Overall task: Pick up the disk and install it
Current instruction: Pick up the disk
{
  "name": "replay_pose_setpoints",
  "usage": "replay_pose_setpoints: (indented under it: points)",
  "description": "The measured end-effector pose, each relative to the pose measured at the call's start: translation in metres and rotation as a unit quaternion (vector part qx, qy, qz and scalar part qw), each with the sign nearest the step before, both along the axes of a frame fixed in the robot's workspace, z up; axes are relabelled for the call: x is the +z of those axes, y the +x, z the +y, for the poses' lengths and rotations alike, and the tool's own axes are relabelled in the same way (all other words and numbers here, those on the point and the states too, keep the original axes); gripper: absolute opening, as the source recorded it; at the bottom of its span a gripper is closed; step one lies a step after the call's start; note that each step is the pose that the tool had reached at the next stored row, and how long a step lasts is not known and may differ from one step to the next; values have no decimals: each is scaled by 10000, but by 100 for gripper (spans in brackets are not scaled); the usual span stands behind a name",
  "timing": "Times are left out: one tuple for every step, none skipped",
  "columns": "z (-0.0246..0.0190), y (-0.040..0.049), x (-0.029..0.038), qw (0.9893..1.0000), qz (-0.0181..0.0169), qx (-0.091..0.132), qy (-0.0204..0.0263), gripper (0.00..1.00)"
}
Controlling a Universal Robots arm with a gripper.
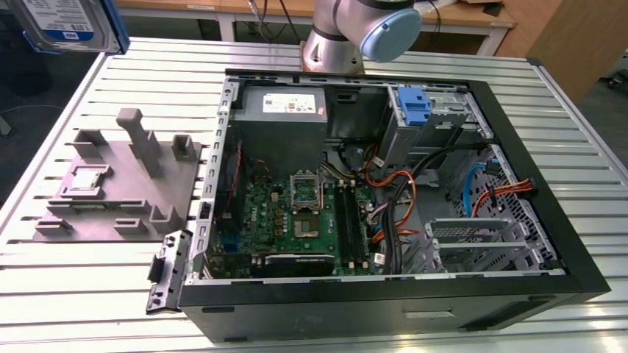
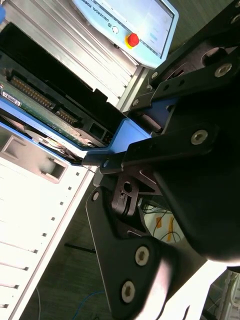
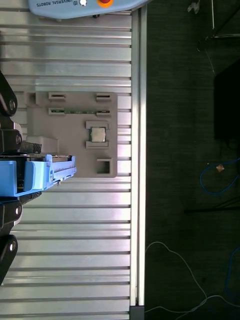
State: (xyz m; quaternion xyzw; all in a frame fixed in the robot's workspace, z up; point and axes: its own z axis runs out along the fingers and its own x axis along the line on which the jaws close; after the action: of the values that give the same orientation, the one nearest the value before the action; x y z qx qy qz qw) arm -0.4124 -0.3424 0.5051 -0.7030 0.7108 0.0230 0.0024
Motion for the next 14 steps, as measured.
replay_pose_setpoints:
  points:
    - [0,2,0,10000,0,0,0,37]
    - [0,5,1,10000,1,0,0,37]
    - [0,7,0,10000,1,0,0,37]
    - [0,10,0,10000,0,0,0,37]
    - [0,12,0,10000,0,0,0,37]
    - [0,14,0,10000,0,0,0,37]
    - [0,16,0,10000,0,0,0,37]
    - [0,18,0,10000,0,0,0,37]
    - [0,20,0,10000,0,0,0,37]
    - [0,23,0,10000,1,0,0,37]
    - [0,25,1,10000,1,0,0,37]
    - [0,28,1,10000,1,0,0,37]
    - [0,30,1,10000,1,0,0,37]
    - [0,33,1,10000,1,0,0,37]
